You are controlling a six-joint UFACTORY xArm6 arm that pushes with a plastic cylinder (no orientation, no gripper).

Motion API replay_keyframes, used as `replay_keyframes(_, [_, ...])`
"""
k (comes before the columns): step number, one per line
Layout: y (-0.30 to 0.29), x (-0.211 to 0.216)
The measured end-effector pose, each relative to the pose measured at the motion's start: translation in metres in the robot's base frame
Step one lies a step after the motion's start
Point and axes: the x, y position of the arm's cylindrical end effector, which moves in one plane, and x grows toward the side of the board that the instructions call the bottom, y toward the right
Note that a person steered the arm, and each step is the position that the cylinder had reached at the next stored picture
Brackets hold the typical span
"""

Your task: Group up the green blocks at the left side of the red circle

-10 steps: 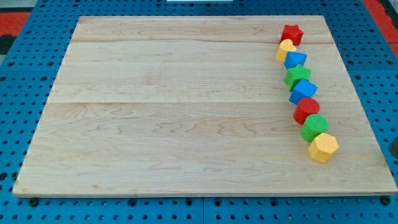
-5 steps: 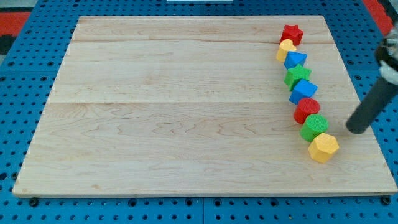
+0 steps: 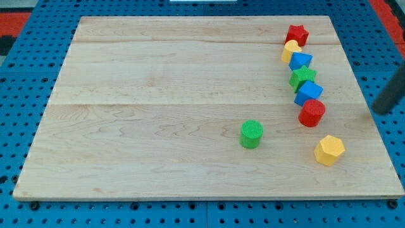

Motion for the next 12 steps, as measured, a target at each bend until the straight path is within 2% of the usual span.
replay_keyframes(1, [-0.039,-0.058])
replay_keyframes(2, [-0.111,-0.064])
replay_keyframes(4, [-0.22,-0.038])
replay_keyframes(5, [-0.22,-0.003])
replay_keyframes(6, [-0.225,-0.018])
replay_keyframes(7, [-0.165,-0.036])
replay_keyframes(8, [-0.161,-0.008])
replay_keyframes(9, [-0.21,0.029])
replay_keyframes(10, [-0.227,0.047])
replay_keyframes(11, [-0.172,0.052])
replay_keyframes(12, [-0.167,0.089])
